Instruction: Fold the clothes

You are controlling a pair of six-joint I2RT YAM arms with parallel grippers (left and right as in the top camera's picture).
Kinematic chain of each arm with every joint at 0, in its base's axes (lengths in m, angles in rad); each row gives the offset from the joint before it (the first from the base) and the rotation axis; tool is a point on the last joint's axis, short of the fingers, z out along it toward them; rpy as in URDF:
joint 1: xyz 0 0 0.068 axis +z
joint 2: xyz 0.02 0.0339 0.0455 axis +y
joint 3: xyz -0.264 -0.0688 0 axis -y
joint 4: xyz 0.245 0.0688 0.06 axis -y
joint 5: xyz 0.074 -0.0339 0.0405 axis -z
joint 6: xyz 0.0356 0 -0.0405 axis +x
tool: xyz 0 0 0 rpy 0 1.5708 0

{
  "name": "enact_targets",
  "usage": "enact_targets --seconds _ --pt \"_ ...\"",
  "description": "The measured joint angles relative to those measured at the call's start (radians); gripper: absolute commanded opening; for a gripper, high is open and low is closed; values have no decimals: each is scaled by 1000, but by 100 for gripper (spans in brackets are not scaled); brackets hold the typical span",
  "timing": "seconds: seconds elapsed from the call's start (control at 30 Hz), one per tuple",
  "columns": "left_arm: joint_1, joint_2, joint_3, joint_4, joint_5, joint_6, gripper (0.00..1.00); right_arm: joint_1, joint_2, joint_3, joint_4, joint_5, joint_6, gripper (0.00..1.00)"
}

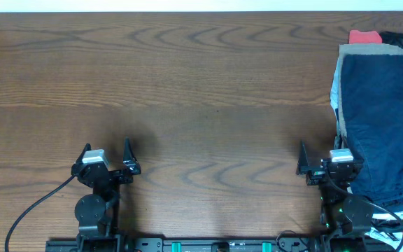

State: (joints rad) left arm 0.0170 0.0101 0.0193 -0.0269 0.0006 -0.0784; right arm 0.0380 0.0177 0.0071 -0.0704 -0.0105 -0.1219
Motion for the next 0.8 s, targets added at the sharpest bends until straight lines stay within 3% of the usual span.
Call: enact_targets --seconds 0.47,0.67,0.8 --pt "0 29 38 -70 -1 -80 98 0 2 15 -47 -19 175 99" --pt "0 213 194 -196 -1 -83 98 0 79 119 -200 -18 188 99" --pt "0 386 351 -286 19 -83 98 0 224 263 -285 -10 191 99"
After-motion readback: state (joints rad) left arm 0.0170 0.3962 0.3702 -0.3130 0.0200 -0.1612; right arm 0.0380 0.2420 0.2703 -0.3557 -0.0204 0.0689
